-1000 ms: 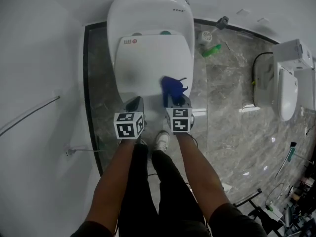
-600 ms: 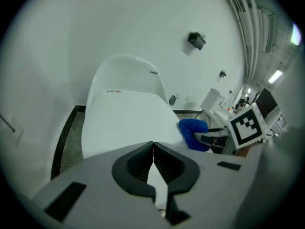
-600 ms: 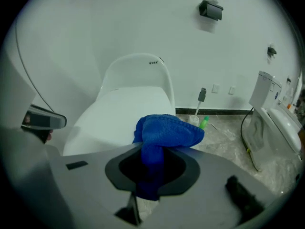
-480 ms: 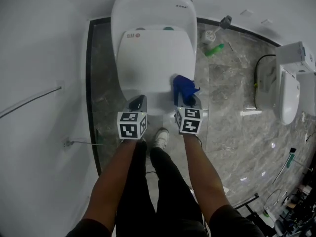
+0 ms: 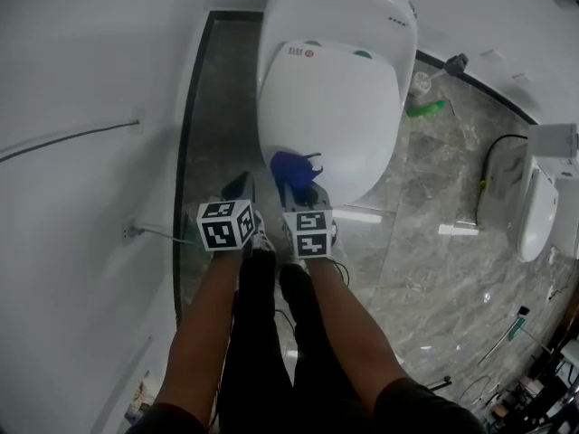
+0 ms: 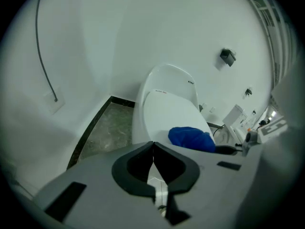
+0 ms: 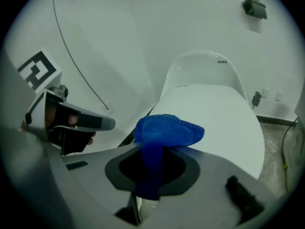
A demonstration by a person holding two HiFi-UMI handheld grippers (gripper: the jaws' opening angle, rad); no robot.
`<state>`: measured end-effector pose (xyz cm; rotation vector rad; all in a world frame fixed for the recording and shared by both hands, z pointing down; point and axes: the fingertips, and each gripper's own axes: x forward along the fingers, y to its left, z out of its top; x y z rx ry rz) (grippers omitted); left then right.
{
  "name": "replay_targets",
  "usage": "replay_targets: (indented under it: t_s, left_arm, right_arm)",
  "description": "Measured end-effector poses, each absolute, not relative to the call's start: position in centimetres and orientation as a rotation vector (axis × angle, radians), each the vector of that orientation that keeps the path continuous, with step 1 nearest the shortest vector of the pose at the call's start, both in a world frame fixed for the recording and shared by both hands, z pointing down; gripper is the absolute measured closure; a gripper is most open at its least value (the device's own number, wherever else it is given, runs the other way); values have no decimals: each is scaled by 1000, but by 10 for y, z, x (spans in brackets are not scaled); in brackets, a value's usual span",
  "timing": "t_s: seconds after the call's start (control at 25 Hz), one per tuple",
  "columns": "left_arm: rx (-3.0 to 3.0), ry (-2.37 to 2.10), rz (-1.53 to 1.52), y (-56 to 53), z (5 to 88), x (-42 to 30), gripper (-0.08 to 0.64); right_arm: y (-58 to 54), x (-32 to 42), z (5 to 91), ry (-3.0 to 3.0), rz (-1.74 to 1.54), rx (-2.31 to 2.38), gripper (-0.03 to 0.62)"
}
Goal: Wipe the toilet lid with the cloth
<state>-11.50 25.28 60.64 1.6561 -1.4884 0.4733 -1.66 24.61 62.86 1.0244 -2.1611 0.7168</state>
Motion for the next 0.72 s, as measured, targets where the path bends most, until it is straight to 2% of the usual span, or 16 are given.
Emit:
replay_targets:
  t_s: [0.16,0.32,0.72]
  left_arm:
    - [1641,-1487,482,266,610,-122,548]
    - [1637,-1466,477,269,614,-114,548]
    - [1754,-1284,508,255,616,-23,548]
  right_arm:
    - [252,-18,651,-2091,672,985,535]
    - [248,10,649,-2058,636,1041,534]
    - [240,105,648,-1975,628,1265,535]
